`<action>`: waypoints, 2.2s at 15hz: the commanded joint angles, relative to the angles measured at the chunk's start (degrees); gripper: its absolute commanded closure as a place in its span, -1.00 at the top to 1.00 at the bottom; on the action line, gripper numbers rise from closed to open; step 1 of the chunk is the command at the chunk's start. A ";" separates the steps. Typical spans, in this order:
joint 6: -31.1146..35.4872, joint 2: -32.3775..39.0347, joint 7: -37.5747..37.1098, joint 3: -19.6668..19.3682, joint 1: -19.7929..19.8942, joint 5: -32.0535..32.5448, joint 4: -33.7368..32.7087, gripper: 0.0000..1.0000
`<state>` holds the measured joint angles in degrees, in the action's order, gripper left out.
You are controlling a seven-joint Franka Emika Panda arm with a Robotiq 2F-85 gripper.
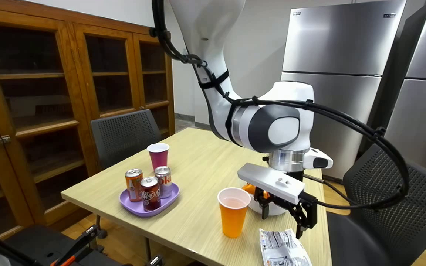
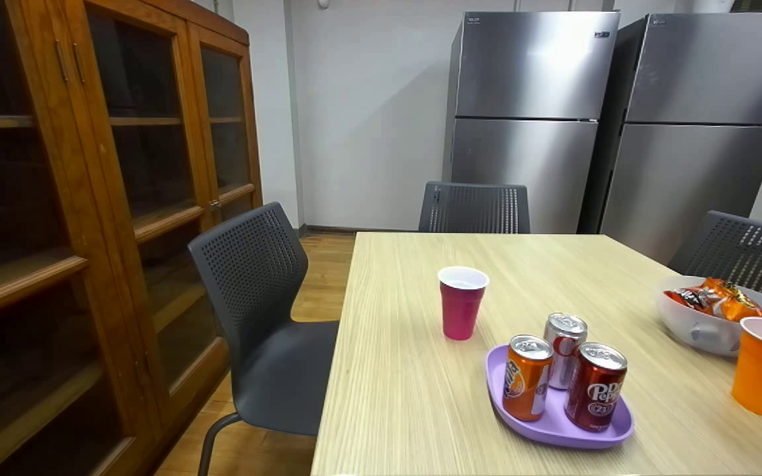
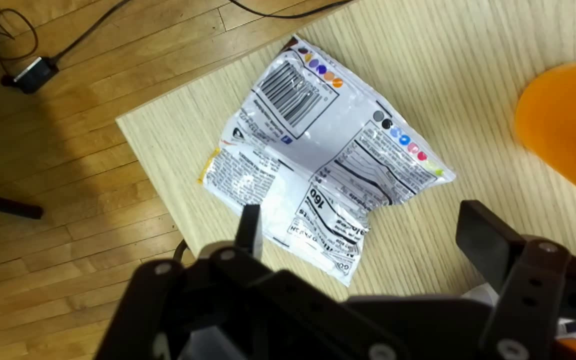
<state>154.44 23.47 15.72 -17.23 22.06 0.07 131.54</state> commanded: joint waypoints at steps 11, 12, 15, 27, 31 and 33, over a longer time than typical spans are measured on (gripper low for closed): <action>-5.70 6.63 1.33 1.14 3.36 0.94 -6.66 1.00; -6.16 7.30 1.67 1.37 3.74 0.85 -7.51 1.00; -7.95 9.16 2.70 2.01 4.41 0.94 -9.75 1.00; -11.09 12.52 3.18 3.13 4.46 0.99 -14.55 1.00; -11.05 12.65 3.26 3.35 4.44 0.90 -15.05 1.00; -10.94 12.85 2.71 3.15 4.02 1.18 -15.18 0.72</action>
<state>145.45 36.09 17.54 -15.16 24.96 0.28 117.93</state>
